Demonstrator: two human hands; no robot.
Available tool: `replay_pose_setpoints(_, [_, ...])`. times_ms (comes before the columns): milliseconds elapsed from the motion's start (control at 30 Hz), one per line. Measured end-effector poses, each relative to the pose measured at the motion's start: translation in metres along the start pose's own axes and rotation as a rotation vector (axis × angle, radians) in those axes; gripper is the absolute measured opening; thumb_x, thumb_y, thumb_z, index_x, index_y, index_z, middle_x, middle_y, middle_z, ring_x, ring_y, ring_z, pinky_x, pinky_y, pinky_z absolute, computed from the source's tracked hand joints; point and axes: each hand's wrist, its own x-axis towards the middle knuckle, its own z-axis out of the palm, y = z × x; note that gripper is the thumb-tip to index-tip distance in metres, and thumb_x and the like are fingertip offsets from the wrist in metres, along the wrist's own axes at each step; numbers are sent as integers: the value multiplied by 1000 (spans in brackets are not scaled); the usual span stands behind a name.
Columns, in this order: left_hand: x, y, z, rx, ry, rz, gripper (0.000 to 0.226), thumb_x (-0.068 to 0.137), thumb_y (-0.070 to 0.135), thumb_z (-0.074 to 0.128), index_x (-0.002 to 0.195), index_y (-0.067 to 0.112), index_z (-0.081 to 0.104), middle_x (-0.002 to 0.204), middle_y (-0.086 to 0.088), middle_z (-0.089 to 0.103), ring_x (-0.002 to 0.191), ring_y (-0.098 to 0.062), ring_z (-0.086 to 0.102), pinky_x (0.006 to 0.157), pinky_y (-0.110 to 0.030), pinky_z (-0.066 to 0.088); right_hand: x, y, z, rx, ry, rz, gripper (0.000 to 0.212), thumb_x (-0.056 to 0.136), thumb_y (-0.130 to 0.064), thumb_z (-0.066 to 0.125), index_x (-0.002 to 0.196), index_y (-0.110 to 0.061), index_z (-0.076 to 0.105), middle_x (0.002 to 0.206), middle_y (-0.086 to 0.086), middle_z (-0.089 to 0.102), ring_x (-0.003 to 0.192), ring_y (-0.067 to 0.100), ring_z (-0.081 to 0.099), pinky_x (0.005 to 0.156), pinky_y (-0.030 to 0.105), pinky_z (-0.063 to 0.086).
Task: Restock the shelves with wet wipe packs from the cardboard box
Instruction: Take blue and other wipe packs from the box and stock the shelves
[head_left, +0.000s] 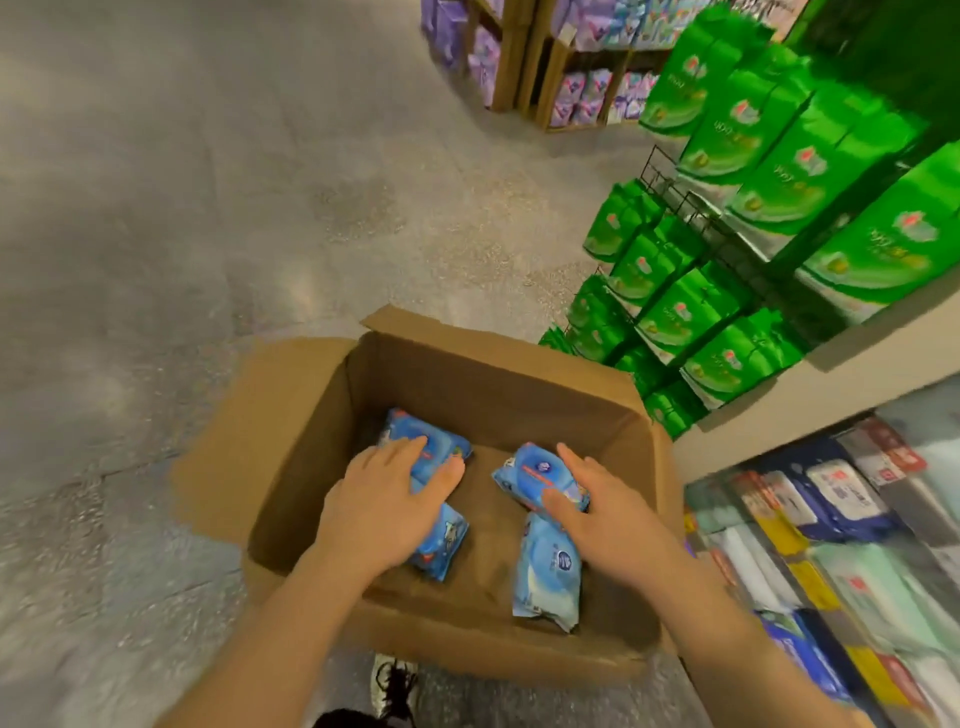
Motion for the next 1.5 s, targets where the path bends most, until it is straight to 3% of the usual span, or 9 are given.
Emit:
replay_pose_setpoints(167, [32, -9, 15, 4, -48, -29, 77, 93, 80, 31, 159, 41, 30, 168, 15, 24, 154, -18, 18, 124, -44, 22, 39, 22, 18, -68, -18, 99, 92, 77, -79, 36, 158, -35, 33, 147, 3, 51, 136, 28, 49, 109, 45, 42])
replay_pose_setpoints(300, [56, -15, 37, 70, -89, -46, 112, 67, 100, -1, 159, 42, 29, 168, 15, 20, 155, -19, 16, 124, -45, 23, 91, 64, 44, -154, -34, 141, 84, 72, -80, 42, 146, -42, 44, 127, -2, 61, 119, 26, 58, 100, 44, 49])
replay_pose_setpoints(433, [80, -19, 63, 16, -75, -129, 92, 82, 90, 17, 158, 40, 31, 167, 17, 25, 155, -16, 16, 125, -45, 21, 137, 106, 86, -296, 128, 73, 77, 68, -68, 57, 132, -24, 60, 106, 9, 63, 98, 36, 61, 84, 45, 55])
replay_pose_setpoints(600, [105, -32, 96, -59, -91, -195, 103, 66, 92, 14, 155, 46, 37, 165, 21, 28, 153, -13, 18, 126, -43, 18, 191, 137, 124, -444, -68, 221, 100, 70, -74, 70, 149, -25, 34, 143, 16, 41, 132, 38, 38, 112, 48, 33])
replay_pose_setpoints(733, [116, -35, 119, -79, -117, -241, 99, 70, 88, 21, 156, 42, 36, 166, 16, 29, 154, -14, 17, 127, -44, 16, 226, 161, 148, -538, -143, 289, 129, 65, -80, 72, 160, -22, 5, 158, 23, 23, 147, 45, 18, 120, 57, 13])
replay_pose_setpoints(900, [111, -33, 130, -63, -148, -208, 78, 89, 79, 40, 155, 37, 39, 163, 16, 34, 151, -12, 22, 125, -37, 21, 249, 172, 156, -576, -148, 292, 133, 69, -73, 73, 160, -25, -10, 152, 20, 26, 140, 41, 29, 118, 55, 21])
replay_pose_setpoints(1267, [83, -20, 89, -112, -183, -180, 60, 95, 64, 48, 149, 36, 49, 155, 7, 48, 142, -16, 42, 117, -35, 35, 161, 93, 114, -618, -87, 133, 123, 70, -78, 62, 160, -28, -5, 139, 18, 42, 125, 38, 38, 100, 55, 25])
replay_pose_setpoints(1400, [75, 14, 70, -246, -213, -142, 60, 95, 63, 52, 149, 36, 49, 155, 6, 47, 145, -15, 39, 116, -33, 31, 82, 55, 55, -585, 134, -68, 113, 61, -73, 54, 159, -26, 22, 115, 13, 60, 106, 35, 53, 96, 53, 32])
replay_pose_setpoints(1500, [70, 51, 59, -467, -282, -186, 85, 76, 82, 63, 143, 31, 56, 147, 11, 57, 135, -14, 52, 113, -40, 39, 30, 38, -1, -602, 261, -165, 121, 50, -63, 67, 159, -27, 29, 109, 3, 60, 104, 27, 52, 108, 56, 31])
